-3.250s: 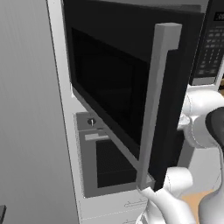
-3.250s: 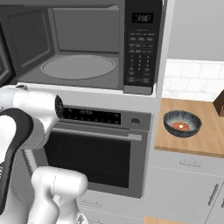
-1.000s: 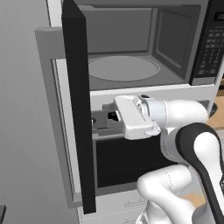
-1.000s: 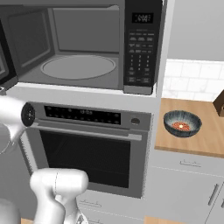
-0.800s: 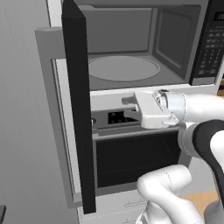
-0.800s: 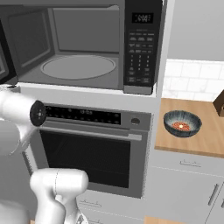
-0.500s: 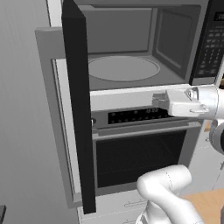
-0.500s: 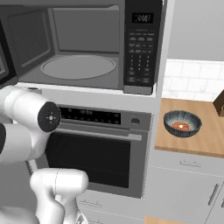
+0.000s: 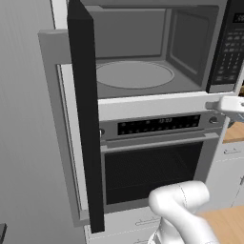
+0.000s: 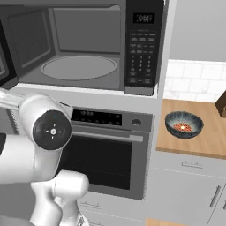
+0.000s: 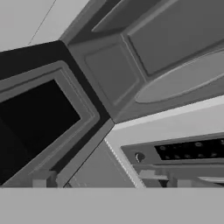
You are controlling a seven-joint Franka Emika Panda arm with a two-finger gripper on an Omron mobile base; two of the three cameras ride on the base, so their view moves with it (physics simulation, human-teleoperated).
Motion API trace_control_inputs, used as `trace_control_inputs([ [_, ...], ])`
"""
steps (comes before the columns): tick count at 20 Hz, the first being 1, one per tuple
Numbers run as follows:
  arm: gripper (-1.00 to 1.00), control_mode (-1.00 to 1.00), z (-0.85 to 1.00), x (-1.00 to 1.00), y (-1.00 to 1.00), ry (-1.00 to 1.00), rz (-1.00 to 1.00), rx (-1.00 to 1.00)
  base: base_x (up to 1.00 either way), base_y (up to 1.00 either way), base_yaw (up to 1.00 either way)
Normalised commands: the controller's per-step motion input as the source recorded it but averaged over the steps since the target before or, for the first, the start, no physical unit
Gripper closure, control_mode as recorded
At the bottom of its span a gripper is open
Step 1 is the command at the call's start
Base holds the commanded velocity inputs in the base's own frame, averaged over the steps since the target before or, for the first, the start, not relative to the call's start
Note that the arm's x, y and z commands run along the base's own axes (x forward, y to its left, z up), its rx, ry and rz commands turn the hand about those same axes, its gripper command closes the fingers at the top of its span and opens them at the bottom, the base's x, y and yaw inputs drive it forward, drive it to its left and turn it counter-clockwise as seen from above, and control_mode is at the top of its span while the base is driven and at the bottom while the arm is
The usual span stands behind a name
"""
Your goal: Open the microwave, place the bowl with waffle inside the microwave, then close the microwave door and turn it on.
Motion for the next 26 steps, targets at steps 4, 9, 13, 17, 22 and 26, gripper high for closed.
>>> trace_control_inputs([
  [4,-1.0,-1.0,0.0,0.0,-0.95,0.45,-0.4,-0.04,0.0,0.0,0.0],
  [9,-1.0,-1.0,-0.02,0.0,-0.97,0.52,-0.42,-0.02,0.0,0.0,0.0],
  [13,-1.0,-1.0,-0.24,0.05,-1.0,0.38,-0.3,-0.06,0.0,0.0,0.0],
  [17,-1.0,-1.0,-0.37,0.19,-0.99,0.16,-0.11,-0.02,0.0,0.0,0.0],
  [22,-1.0,-1.0,-0.59,0.29,-0.78,0.03,0.0,0.0,0.0,0.0,0.0],
  [26,-1.0,-1.0,-0.57,0.31,-0.57,0.0,0.0,0.0,0.0,0.0,0.0],
])
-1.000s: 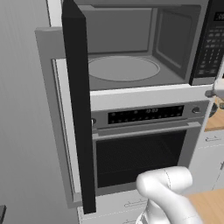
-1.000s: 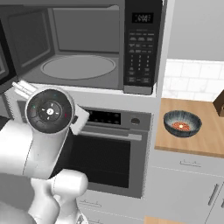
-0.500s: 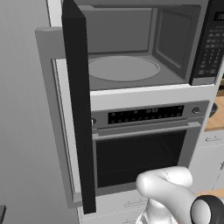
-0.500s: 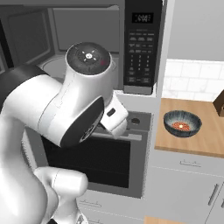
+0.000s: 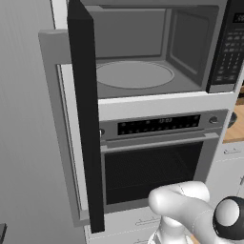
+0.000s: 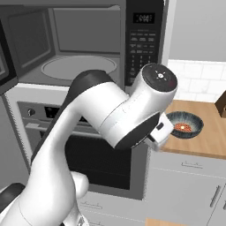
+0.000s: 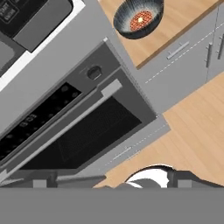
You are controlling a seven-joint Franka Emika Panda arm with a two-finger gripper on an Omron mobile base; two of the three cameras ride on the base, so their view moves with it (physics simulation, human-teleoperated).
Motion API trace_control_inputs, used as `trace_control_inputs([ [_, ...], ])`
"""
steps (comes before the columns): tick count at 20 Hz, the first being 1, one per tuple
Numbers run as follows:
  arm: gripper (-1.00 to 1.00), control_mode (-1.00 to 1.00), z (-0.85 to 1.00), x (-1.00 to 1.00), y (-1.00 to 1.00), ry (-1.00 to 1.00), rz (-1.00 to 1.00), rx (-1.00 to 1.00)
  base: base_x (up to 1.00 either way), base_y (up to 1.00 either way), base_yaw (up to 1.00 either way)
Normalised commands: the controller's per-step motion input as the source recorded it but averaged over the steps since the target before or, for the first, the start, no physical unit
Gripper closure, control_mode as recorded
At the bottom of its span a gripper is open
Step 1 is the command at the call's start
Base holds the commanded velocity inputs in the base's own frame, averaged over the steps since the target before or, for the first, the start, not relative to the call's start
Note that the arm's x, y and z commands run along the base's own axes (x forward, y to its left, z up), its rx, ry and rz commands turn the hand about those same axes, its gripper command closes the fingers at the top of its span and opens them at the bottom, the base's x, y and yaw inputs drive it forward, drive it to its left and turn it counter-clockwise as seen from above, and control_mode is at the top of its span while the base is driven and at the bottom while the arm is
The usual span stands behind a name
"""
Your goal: Open the microwave, place the bowl with waffle inside the microwave, then close the microwave door and turn it on.
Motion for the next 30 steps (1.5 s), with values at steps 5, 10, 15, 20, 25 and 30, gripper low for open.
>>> trace_control_inputs([
  [5,-1.0,-1.0,-0.44,0.24,-0.51,0.0,0.0,0.0,0.0,0.0,0.0],
  [10,-1.0,-1.0,-0.31,0.29,-0.49,0.0,0.0,0.0,0.0,0.0,0.0],
  [15,-1.0,-1.0,-0.21,0.3,-0.17,0.0,0.0,0.0,0.0,0.0,0.0],
  [20,-1.0,-1.0,-0.32,0.41,-0.16,0.0,0.05,0.01,0.0,0.0,0.0],
  [25,-1.0,-1.0,-0.38,0.44,-0.28,0.0,0.05,0.02,0.0,0.0,0.0],
  [30,-1.0,-1.0,-0.47,0.3,-0.37,0.0,0.0,0.0,0.0,0.0,0.0],
])
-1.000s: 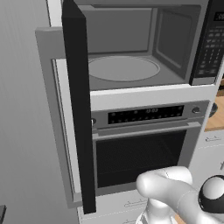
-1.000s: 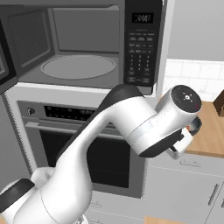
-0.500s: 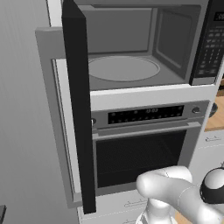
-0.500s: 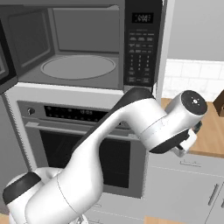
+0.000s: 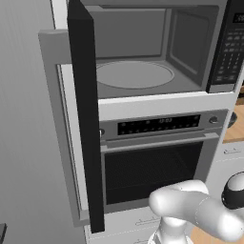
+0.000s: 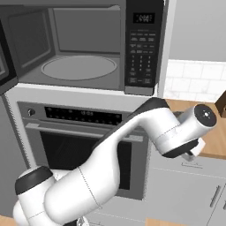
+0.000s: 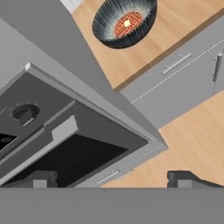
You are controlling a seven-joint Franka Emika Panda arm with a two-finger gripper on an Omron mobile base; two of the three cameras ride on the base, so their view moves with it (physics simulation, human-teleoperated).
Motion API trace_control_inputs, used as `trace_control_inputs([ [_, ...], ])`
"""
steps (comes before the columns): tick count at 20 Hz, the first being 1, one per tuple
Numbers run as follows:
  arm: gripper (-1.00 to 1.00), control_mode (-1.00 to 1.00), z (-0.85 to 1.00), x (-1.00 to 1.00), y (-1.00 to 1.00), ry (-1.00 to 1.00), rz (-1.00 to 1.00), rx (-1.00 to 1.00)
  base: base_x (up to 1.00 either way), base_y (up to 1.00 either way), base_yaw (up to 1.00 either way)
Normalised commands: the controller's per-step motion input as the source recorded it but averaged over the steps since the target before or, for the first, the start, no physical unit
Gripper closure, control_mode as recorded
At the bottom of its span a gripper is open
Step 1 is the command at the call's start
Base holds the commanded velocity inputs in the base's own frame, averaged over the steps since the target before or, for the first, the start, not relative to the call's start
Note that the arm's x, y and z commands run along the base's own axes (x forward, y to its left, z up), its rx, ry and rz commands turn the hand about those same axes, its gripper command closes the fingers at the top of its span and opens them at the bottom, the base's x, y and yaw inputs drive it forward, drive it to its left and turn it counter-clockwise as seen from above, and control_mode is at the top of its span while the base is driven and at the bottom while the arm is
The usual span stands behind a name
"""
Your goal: Open the microwave, place the bowl with waffle inside the microwave, then close the microwave door and turn it on.
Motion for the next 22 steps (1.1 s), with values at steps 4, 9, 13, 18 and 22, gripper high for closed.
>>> trace_control_inputs([
  [4,-1.0,-1.0,-0.42,0.12,-0.52,0.0,0.03,0.0,0.0,0.0,0.0],
  [9,-1.0,-1.0,-0.22,0.13,-0.45,0.0,0.01,0.0,0.0,0.0,0.0],
  [13,-1.0,-1.0,-0.04,0.18,-0.3,0.0,0.0,0.0,0.0,0.0,0.0],
  [18,-1.0,-1.0,-0.02,0.15,-0.2,0.0,0.0,0.0,0.0,0.0,0.0],
  [22,-1.0,-1.0,-0.05,0.22,-0.16,0.0,0.0,0.0,0.0,0.0,0.0],
])
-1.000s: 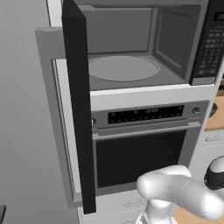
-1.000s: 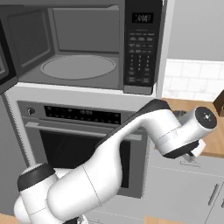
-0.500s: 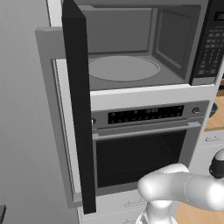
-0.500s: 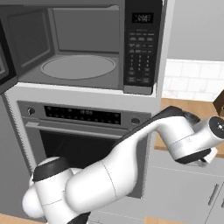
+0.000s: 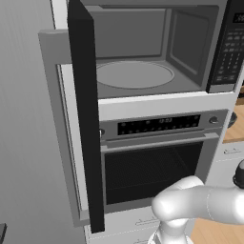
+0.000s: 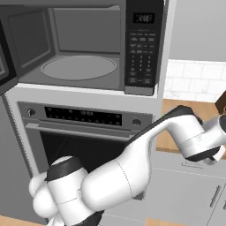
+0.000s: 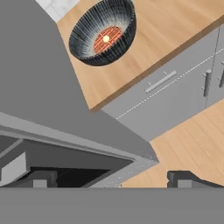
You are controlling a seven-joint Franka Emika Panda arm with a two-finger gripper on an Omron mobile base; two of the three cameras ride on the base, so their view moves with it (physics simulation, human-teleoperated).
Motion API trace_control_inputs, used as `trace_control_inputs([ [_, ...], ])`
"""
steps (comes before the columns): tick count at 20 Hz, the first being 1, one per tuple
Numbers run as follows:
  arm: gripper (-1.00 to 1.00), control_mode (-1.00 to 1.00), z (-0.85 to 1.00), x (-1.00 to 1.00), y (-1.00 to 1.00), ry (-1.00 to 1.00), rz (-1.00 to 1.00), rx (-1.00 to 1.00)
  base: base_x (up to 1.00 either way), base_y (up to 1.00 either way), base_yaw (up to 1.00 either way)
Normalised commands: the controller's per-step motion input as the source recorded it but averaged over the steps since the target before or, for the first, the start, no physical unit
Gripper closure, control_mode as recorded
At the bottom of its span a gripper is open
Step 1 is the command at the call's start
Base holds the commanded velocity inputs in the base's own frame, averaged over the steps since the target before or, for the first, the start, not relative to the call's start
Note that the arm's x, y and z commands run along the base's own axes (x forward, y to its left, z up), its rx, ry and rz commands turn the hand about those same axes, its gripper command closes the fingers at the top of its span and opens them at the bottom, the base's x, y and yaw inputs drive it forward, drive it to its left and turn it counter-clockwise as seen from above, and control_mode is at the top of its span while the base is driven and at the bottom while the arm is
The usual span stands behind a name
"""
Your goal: Open the microwave, place the bowl with waffle inside the microwave, then close the microwave door and turn it on.
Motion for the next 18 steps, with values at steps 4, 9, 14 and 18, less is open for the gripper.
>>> trace_control_inputs([
  [4,-1.0,-1.0,-0.06,0.27,-0.15,0.05,0.0,0.0,0.0,0.0,0.0],
  [9,-1.0,-1.0,-0.09,0.37,0.13,0.02,0.0,0.0,0.0,0.0,0.0],
  [14,-1.0,-1.0,0.0,0.26,0.26,0.0,0.0,0.01,0.0,0.0,0.0],
  [18,-1.0,-1.0,-0.03,0.41,0.04,0.02,0.0,0.02,0.0,0.0,0.0],
])
